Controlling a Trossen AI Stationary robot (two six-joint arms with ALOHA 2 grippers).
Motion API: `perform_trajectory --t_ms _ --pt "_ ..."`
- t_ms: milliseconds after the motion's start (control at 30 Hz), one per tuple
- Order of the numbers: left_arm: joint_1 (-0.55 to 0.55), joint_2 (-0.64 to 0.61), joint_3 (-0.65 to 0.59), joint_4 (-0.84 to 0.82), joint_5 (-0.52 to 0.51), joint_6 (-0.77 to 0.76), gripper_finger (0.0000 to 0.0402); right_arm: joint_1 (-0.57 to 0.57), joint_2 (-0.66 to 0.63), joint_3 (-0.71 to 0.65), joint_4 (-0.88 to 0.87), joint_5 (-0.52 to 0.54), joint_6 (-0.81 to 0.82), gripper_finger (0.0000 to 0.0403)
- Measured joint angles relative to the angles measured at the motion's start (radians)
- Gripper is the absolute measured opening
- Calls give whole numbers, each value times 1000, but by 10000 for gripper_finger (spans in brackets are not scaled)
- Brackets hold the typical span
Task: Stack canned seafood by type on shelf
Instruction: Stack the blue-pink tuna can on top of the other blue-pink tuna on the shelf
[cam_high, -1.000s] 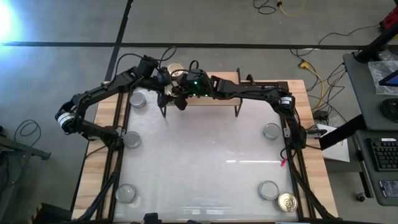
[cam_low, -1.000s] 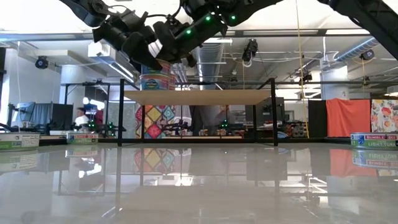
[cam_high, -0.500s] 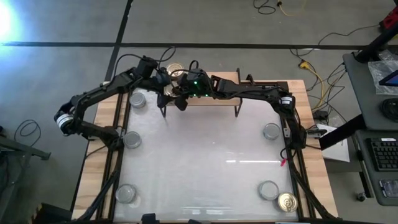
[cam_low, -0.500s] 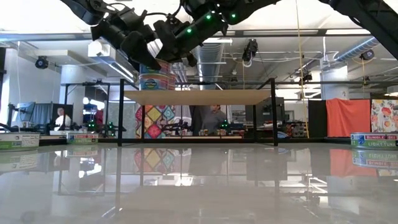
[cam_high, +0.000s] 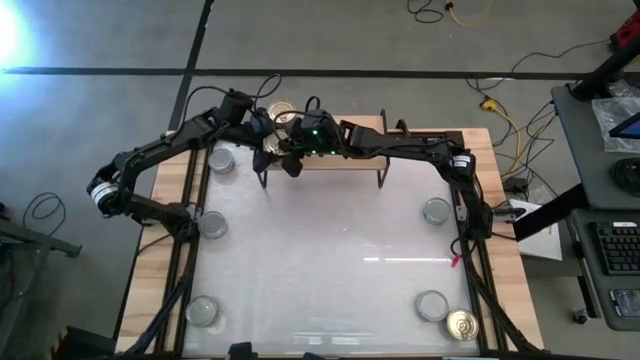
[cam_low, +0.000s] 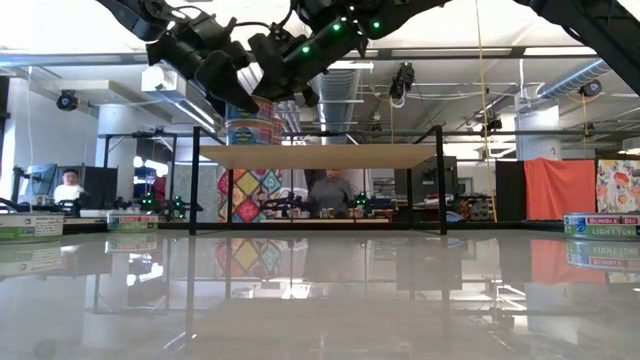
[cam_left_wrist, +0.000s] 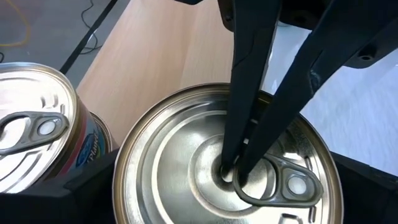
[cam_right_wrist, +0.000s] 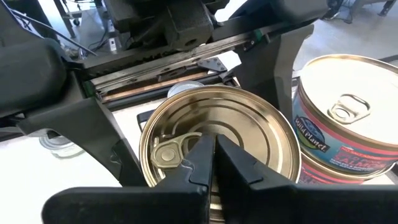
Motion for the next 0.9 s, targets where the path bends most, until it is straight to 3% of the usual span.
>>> perform_trajectory --t_ms 900 --pt "-2 -57 -2 -35 -36 25 400 0 0 1 -8 -5 -4 13"
